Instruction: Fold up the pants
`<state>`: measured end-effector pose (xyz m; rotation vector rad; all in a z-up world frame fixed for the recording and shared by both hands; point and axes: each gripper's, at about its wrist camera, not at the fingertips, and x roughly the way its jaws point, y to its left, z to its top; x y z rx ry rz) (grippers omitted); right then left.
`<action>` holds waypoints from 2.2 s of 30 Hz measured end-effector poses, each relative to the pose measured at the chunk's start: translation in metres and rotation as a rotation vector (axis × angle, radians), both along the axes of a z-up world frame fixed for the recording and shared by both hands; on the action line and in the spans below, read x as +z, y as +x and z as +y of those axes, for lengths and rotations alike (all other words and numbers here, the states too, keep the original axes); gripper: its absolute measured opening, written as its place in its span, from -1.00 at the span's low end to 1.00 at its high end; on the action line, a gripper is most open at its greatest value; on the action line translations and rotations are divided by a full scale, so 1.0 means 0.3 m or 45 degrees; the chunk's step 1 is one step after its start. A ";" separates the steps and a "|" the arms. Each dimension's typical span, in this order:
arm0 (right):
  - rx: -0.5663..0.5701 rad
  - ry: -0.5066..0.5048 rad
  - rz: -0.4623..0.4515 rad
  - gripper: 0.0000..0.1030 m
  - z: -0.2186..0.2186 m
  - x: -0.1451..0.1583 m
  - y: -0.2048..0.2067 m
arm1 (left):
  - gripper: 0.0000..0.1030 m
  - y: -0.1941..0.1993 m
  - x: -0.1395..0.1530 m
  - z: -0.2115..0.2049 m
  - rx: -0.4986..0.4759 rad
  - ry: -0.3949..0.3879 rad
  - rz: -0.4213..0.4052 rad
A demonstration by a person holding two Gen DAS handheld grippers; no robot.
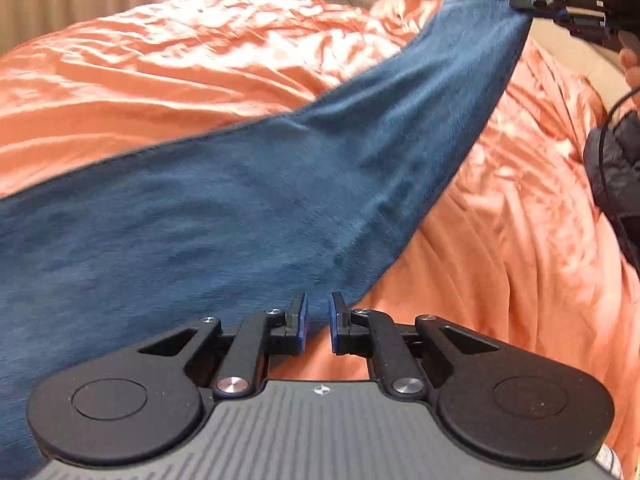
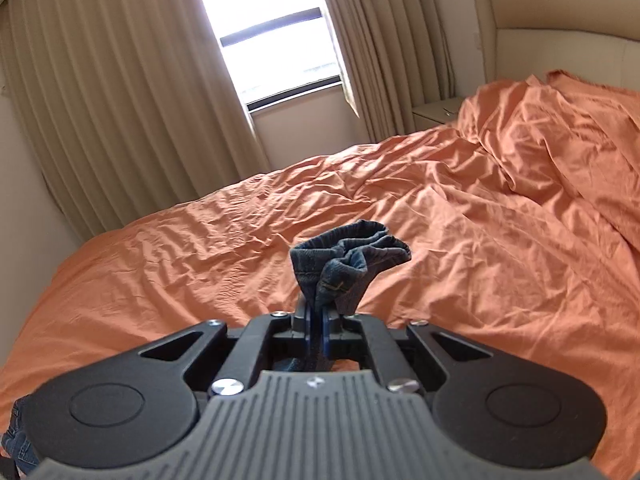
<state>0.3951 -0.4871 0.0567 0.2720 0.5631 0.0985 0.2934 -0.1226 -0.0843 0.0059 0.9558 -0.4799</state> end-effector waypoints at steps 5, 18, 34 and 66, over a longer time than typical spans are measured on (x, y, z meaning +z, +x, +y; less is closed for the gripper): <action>0.109 -0.042 -0.041 -0.99 0.245 0.095 -0.021 | -0.78 -0.052 0.120 0.232 0.157 -0.053 -0.072; 0.373 0.053 0.093 -0.99 0.886 -0.165 -0.057 | -0.78 -0.139 0.144 0.656 0.396 -0.076 -0.076; 0.517 0.153 0.415 -0.46 1.074 -0.725 -0.179 | -0.12 -0.066 -0.023 0.756 0.464 -0.411 0.060; 0.035 0.035 0.315 -0.46 0.680 -0.661 -0.028 | -0.88 0.254 0.080 0.473 0.324 -0.318 -0.381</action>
